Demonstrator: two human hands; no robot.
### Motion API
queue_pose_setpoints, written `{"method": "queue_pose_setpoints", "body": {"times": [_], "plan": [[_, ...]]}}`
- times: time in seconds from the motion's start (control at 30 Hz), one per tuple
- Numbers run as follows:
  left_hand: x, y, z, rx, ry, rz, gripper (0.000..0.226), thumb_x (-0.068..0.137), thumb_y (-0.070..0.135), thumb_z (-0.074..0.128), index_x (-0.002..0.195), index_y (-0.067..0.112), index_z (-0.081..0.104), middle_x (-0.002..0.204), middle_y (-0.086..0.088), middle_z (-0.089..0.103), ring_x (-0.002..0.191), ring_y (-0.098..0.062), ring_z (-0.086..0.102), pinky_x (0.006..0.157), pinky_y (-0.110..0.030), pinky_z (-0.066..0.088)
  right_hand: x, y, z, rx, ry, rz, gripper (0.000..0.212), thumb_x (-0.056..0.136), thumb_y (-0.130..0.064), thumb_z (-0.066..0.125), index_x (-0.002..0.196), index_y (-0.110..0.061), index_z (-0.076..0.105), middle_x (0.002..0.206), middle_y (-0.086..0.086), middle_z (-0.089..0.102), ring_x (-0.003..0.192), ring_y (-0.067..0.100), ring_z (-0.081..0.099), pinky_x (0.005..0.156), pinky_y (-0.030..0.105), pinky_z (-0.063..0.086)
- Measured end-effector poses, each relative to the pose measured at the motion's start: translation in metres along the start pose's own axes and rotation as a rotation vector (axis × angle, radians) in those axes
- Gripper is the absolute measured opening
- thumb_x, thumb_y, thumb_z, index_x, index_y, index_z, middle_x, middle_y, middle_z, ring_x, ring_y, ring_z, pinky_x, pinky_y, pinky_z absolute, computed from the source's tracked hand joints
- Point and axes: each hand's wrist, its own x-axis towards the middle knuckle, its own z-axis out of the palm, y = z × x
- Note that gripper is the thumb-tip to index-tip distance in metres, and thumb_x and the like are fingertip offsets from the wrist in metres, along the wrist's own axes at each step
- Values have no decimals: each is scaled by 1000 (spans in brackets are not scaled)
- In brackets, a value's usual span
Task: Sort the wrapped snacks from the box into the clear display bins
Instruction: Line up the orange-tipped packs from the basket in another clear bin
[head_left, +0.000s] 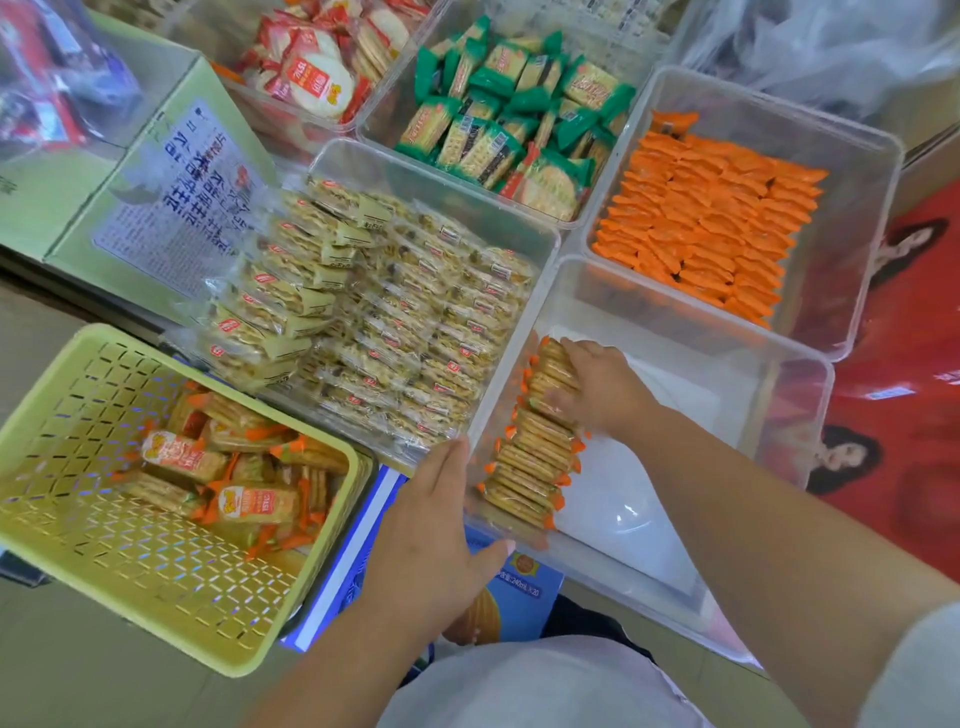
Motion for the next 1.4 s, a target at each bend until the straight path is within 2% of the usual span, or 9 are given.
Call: {"method": "queue_pose_setpoints", "body": {"times": [0.13, 0.27, 0.47, 0.6, 0.8, 1.0, 1.17, 1.33, 1.4], "plan": [[2, -1, 2, -19, 3, -7, 114, 82, 52, 79, 163, 33, 1, 169, 17, 5, 154, -5, 8, 122, -30, 26, -4, 7, -6, -36, -12, 117, 76, 87, -56, 66, 151, -41, 28, 146, 10, 34, 124, 37, 45, 93, 47, 48], [4, -2, 1, -18, -2, -12, 116, 81, 52, 80, 163, 35, -1, 169, 18, 5, 154, -5, 12, 122, -31, 30, -5, -1, 1, 111, -95, 210, 74, 95, -47, 61, 154, -32, 19, 141, 15, 31, 74, 28, 58, 63, 33, 46], [3, -3, 2, -28, 7, -9, 115, 80, 51, 82, 163, 37, 3, 169, 19, 8, 153, -3, 14, 118, -26, 30, -11, -5, 11, 258, -172, 225, 101, 93, -33, 68, 160, -34, -8, 157, 12, 10, 95, 32, 57, 75, 38, 55], [3, -5, 4, -55, 7, -14, 115, 79, 48, 85, 163, 37, 7, 168, 20, 11, 151, -3, 19, 112, -19, 28, -12, 1, 14, 284, -114, 178, 102, 89, -24, 75, 160, -35, 2, 155, 10, 16, 104, 29, 55, 71, 34, 52], [3, -6, 5, -84, 26, -7, 114, 77, 43, 87, 162, 37, 12, 165, 21, 16, 147, 0, 24, 105, -14, 28, -14, 6, 19, 340, 10, 146, 105, 75, -33, 88, 156, -35, 23, 149, 5, 37, 127, 28, 51, 98, 41, 50], [1, -1, 0, -10, 8, 0, 112, 81, 48, 82, 163, 34, 7, 168, 16, 11, 152, -6, 21, 111, -19, 27, -15, 3, 10, -15, -125, 128, 106, 84, -61, 67, 157, -44, -8, 169, 0, 5, 143, 38, 31, 107, 49, 40], [-14, 7, -14, 42, 26, 48, 104, 87, 57, 72, 163, 35, 6, 169, 19, 0, 153, -5, 15, 113, -20, 27, -26, -6, 9, 72, -121, 151, 104, 88, -56, 65, 159, -37, -9, 169, 3, -8, 152, 38, 12, 118, 52, 27], [-48, -9, -55, -3, 197, 112, 66, 88, 50, 73, 146, 40, 45, 148, 23, 32, 113, -4, 52, 92, -23, 50, -48, -18, 13, 146, -82, 136, 94, 91, -58, 61, 161, -30, 4, 170, 5, -4, 152, 35, 18, 118, 43, 27], [-54, -28, -76, -16, 272, 127, 52, 87, 40, 77, 134, 35, 57, 132, 20, 44, 95, -1, 52, 82, -15, 46, -59, -26, 15, 147, -60, 141, 91, 92, -58, 60, 161, -28, 10, 170, 7, 1, 152, 33, 18, 118, 42, 26]]}}
